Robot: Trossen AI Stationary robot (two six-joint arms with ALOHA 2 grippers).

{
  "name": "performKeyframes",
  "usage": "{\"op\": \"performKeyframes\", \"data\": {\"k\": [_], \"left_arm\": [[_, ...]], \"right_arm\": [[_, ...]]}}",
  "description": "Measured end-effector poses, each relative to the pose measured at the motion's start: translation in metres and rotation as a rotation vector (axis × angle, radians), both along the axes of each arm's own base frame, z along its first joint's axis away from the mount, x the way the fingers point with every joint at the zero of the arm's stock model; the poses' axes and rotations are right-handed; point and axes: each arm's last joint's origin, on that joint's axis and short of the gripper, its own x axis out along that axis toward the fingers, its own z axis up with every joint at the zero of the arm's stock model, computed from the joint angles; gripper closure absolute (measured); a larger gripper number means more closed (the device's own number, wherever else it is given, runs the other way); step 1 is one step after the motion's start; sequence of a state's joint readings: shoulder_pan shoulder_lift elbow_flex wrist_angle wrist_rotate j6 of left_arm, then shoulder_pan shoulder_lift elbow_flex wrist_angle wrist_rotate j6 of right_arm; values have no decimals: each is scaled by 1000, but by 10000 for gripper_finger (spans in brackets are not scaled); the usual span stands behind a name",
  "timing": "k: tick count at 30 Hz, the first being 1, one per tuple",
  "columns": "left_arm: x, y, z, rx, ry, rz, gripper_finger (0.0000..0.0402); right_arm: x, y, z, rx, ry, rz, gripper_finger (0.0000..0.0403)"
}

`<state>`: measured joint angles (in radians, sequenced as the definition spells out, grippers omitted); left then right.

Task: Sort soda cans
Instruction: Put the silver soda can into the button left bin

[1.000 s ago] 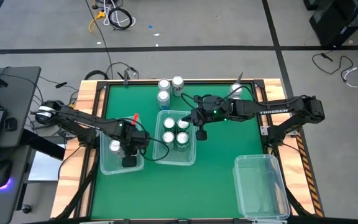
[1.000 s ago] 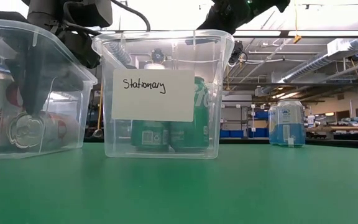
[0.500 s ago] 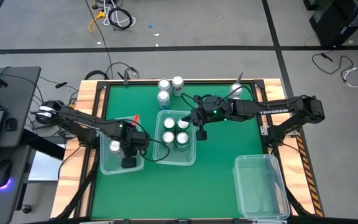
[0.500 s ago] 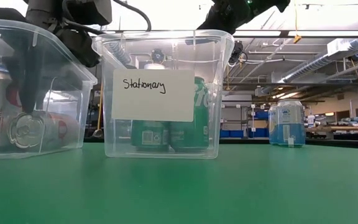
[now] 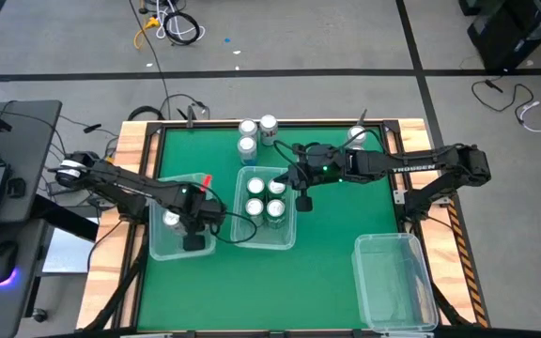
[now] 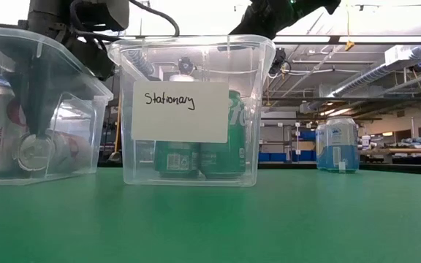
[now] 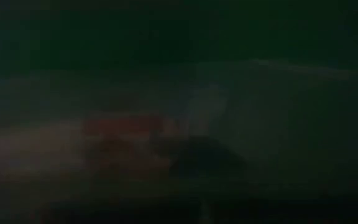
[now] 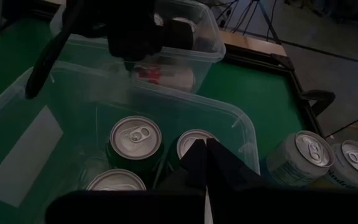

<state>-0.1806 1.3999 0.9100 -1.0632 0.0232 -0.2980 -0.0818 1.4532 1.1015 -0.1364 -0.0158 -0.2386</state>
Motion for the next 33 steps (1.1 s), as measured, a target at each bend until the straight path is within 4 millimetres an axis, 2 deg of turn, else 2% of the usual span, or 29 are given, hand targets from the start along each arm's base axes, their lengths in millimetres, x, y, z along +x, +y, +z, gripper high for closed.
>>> {"op": "performKeyframes", "data": {"k": [7, 17, 26, 33], "left_arm": [[0, 4, 22, 125, 44, 4, 402], [-1, 6, 33, 213, 44, 18, 402], [-1, 11, 52, 373, 31, 62, 402], [-1, 23, 57, 452, 32, 109, 402]], "right_arm": [[0, 0, 0, 0, -5, 0, 403], [0, 0, 0, -1, -5, 0, 403], [0, 0, 1, -1, -8, 0, 403], [0, 0, 1, -1, -8, 0, 403]]}}
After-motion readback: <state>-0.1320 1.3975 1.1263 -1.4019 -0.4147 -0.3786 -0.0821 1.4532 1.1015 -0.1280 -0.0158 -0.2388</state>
